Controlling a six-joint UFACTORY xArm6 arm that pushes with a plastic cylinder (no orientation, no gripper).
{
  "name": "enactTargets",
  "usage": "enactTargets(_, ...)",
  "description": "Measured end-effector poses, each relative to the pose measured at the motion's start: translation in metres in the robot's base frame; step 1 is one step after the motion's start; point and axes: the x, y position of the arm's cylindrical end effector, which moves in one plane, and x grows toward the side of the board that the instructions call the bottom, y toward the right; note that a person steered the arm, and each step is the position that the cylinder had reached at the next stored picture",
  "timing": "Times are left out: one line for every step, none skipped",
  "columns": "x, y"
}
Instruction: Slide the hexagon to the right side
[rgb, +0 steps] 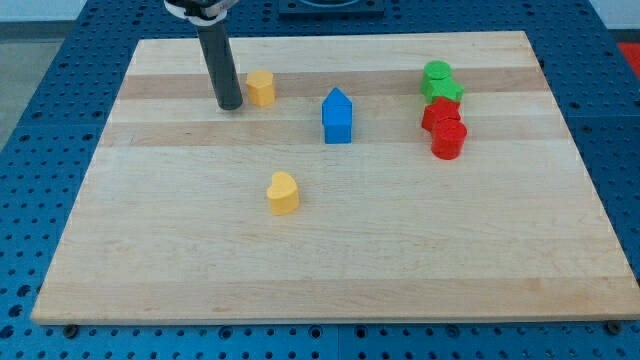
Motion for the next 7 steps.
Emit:
enactTargets(-0.018,0.0)
enactTargets(-0.03,0.001)
enactTargets(-0.03,0.003)
enactTargets(-0.023,0.003)
enactTargets(-0.01,0.003)
enactTargets(-0.01,0.014)
enactTargets(-0.012,0.032)
